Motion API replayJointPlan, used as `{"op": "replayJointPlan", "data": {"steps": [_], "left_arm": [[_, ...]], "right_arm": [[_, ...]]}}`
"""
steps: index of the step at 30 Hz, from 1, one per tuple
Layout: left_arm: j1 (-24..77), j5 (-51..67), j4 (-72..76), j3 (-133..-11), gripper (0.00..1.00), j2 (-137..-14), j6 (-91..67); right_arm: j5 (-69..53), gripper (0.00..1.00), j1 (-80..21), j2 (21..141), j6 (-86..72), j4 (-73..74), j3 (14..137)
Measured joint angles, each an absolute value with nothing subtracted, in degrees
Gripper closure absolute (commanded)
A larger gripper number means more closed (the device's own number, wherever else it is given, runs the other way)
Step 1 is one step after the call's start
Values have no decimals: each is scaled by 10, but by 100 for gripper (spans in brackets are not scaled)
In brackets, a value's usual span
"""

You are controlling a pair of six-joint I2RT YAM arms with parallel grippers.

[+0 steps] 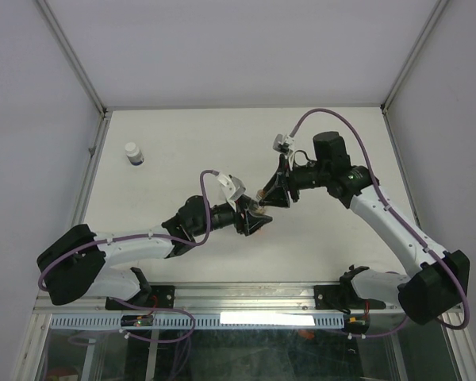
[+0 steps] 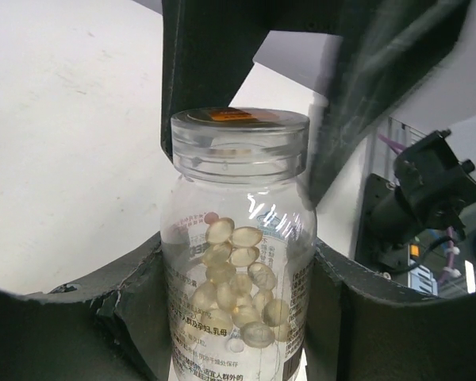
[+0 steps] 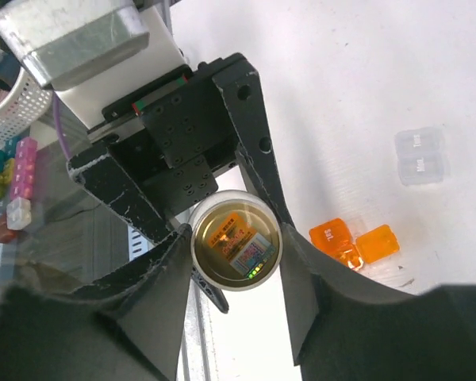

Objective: Sort the pills into containers
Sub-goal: Screw the lid of the pill bottle onto the pill bottle.

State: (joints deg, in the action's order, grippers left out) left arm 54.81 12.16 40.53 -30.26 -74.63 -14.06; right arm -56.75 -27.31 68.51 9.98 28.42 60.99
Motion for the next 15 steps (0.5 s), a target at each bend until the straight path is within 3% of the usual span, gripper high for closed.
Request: {"op": "replayJointPlan", "data": {"steps": [1,2,3,11,15], "left_arm": [[548,116,409,-301,100,-748,-142],[548,101,415,-299,100,-750,-145],[547,95,416,-298,100,-751,-146],[547,97,454,-253,100,-751,-152],[547,160,469,-241,100,-751,-150]], "right_arm": [[-565,26,-273,687,94,281,609],[-565,5,-274,688,92,277,607],[-569,1,-275,688,92,277,604],[-651,1,-211,672,156,298,602],[-696,1,-190,659,315,391,624]]}}
